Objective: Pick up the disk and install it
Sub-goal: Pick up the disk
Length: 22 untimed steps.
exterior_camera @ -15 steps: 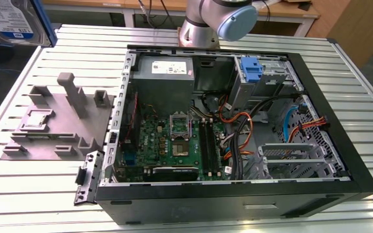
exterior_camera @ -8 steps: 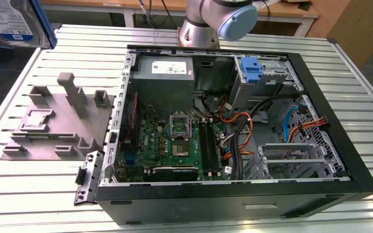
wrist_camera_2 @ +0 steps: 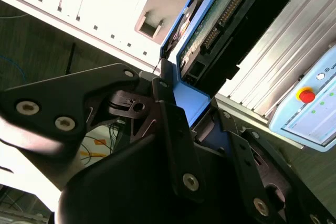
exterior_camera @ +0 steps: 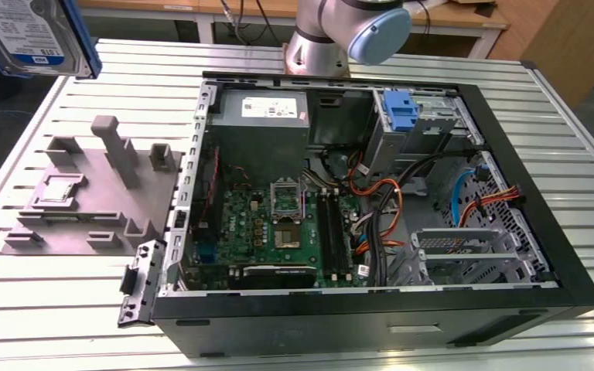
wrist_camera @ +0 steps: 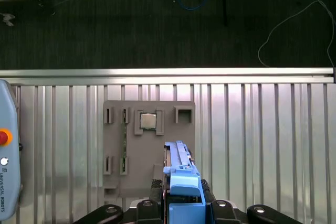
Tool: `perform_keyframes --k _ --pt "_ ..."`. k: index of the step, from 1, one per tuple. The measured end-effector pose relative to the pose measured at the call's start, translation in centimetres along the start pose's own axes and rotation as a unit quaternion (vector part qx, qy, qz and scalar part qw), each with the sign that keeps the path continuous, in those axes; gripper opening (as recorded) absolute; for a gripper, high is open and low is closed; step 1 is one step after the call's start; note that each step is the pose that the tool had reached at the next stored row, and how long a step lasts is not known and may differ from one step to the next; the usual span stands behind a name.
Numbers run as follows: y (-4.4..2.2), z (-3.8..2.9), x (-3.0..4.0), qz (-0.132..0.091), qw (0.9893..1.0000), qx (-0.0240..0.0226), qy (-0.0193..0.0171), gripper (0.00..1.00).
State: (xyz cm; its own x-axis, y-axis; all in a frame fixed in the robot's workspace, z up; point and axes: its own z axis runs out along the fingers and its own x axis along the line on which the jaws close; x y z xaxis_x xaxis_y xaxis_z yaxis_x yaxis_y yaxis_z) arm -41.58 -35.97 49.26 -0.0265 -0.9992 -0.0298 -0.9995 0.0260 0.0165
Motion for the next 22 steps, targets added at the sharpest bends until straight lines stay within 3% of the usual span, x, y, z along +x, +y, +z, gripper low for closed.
perform_keyframes --k 10,17,22 --pt "-0.01 -0.44 -0.01 0.0 1.0 0.0 0.0 0.36" --pt "-1.01 -0.45 -0.03 0.0 1.0 0.0 0.0 0.36" --pt "-1.12 -0.47 0.25 0.0 1.0 -0.0001 0.0005 0.36"
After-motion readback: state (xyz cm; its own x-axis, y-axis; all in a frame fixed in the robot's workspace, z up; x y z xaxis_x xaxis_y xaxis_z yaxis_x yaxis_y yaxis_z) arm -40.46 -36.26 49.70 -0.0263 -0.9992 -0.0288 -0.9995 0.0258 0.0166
